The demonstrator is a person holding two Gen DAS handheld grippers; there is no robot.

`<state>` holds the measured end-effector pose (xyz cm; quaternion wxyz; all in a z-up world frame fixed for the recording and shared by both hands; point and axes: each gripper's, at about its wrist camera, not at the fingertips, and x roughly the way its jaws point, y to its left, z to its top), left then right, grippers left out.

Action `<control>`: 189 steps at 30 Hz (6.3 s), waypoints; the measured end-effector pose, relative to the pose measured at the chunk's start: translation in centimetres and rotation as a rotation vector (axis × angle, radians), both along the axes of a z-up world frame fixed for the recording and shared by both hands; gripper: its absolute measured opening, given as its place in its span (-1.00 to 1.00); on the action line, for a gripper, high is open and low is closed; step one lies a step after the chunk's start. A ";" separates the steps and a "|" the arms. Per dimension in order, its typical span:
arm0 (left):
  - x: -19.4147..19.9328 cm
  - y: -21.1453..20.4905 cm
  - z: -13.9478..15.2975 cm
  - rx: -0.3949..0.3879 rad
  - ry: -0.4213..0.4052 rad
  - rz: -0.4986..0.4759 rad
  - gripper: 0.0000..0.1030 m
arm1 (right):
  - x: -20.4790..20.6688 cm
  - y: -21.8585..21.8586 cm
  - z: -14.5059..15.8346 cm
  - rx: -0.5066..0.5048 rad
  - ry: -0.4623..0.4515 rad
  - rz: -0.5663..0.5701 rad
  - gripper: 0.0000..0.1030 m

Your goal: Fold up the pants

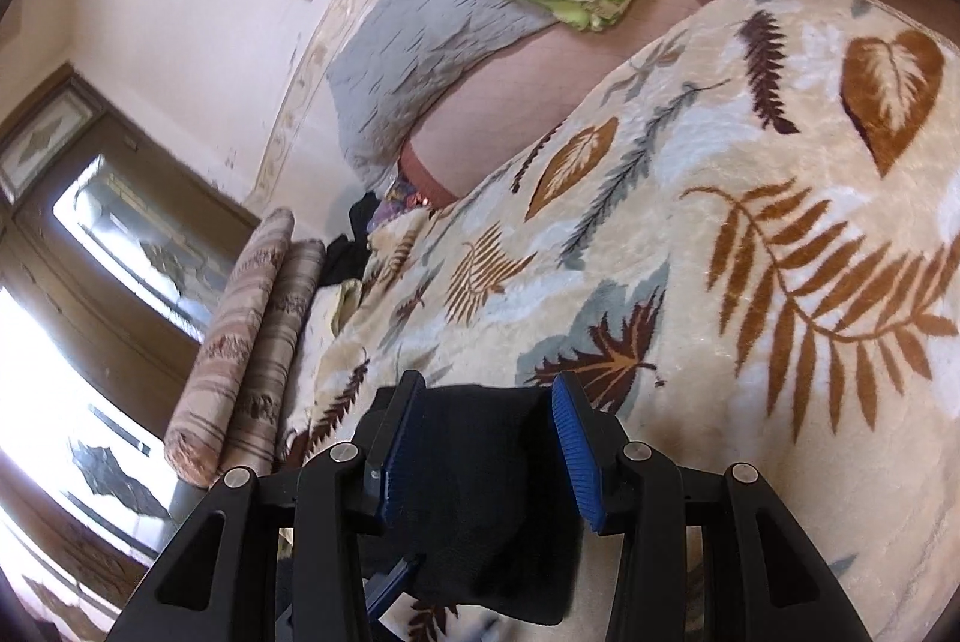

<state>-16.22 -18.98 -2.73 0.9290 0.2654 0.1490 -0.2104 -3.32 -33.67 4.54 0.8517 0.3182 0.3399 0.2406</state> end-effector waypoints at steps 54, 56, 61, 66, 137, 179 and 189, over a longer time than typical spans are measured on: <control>19.7 17.9 0.8 -0.767 0.780 0.205 -0.16 | 1.8 11.0 -5.0 -0.619 -0.071 0.110 -0.16; 19.7 18.0 0.9 -0.771 0.779 0.204 -0.16 | 2.0 10.8 -5.0 -0.605 -0.069 0.114 -0.16; 19.0 18.7 2.1 -0.798 0.725 0.199 -0.16 | 1.4 10.6 -4.1 -0.599 -0.112 0.097 -0.16; 14.2 20.3 5.9 -0.881 0.626 0.128 -0.17 | -4.0 10.7 -0.8 -0.599 -0.263 0.081 -0.16; 16.0 21.4 0.9 -0.992 1.003 0.352 -0.18 | -0.5 4.0 -7.8 0.013 0.199 0.067 -0.07; 26.2 11.8 3.1 -0.660 0.702 0.253 0.12 | 6.0 9.0 -3.3 -0.908 -0.116 0.165 -0.24; 32.1 13.8 0.6 -0.815 0.927 0.294 0.18 | 12.1 7.4 -1.4 -0.689 -0.174 0.041 -0.23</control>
